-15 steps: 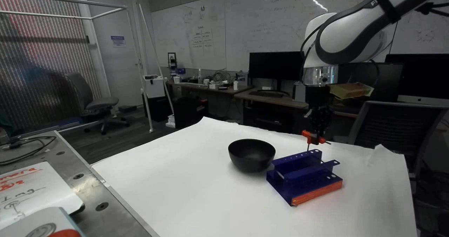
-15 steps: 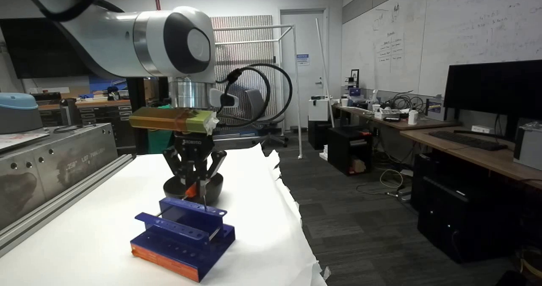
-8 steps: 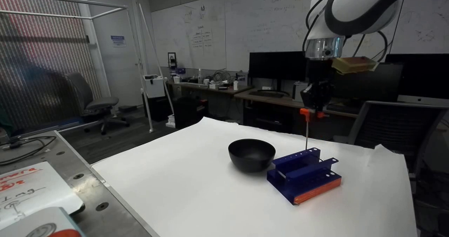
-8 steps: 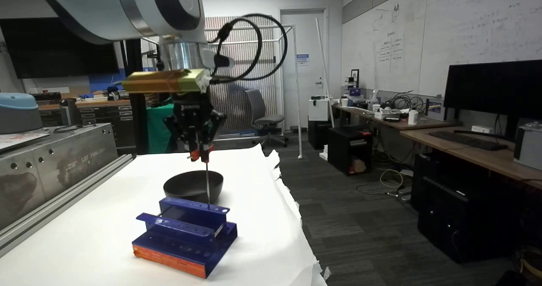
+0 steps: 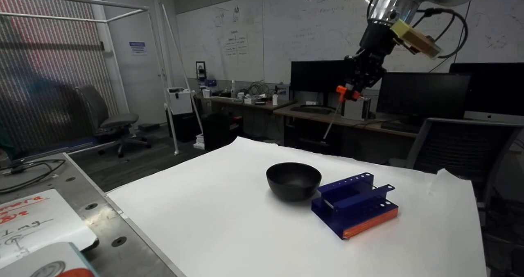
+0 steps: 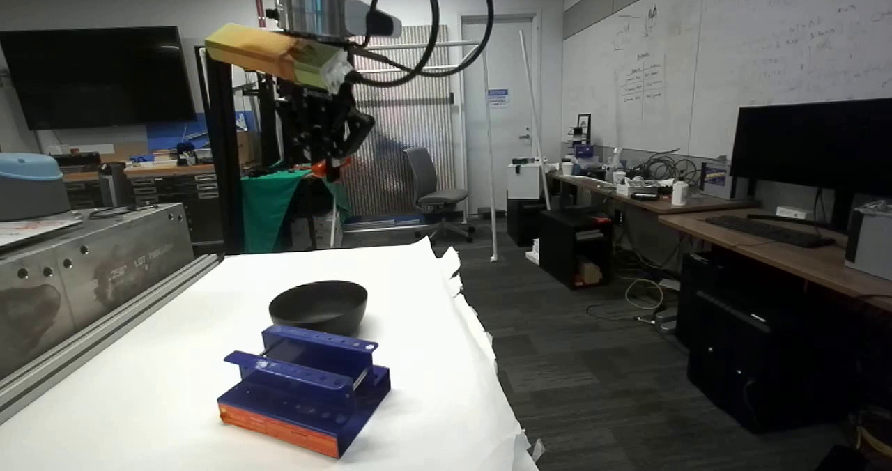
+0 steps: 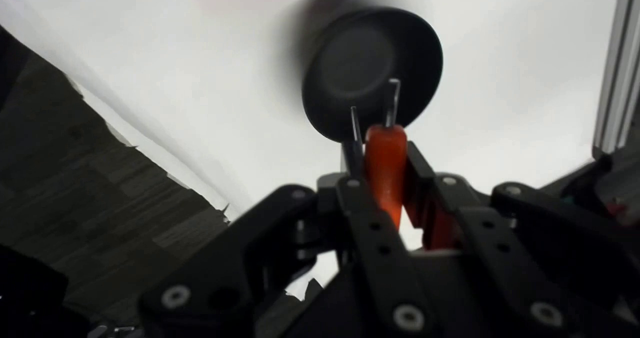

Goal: Put the metal object with the orange handle in the black bowl

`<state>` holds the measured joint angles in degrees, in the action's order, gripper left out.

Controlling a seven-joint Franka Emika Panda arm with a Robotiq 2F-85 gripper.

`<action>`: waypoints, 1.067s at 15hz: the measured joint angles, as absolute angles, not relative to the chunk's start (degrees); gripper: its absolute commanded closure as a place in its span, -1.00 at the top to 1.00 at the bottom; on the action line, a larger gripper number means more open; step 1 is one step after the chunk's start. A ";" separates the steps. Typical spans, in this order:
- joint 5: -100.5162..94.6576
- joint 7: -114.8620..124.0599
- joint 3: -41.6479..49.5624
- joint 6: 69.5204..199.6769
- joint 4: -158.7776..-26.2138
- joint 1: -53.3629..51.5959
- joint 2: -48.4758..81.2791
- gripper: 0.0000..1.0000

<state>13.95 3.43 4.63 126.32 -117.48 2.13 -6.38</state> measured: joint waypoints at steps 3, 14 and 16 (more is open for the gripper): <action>25.52 -4.70 5.44 133.37 -118.27 2.14 -2.96 -0.77; 44.54 -24.90 1.00 138.84 -116.44 4.70 16.72 -0.75; 46.77 -27.13 -0.20 138.69 -114.97 6.02 19.02 -0.41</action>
<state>46.77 -27.13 -0.20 138.69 -114.97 6.02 19.02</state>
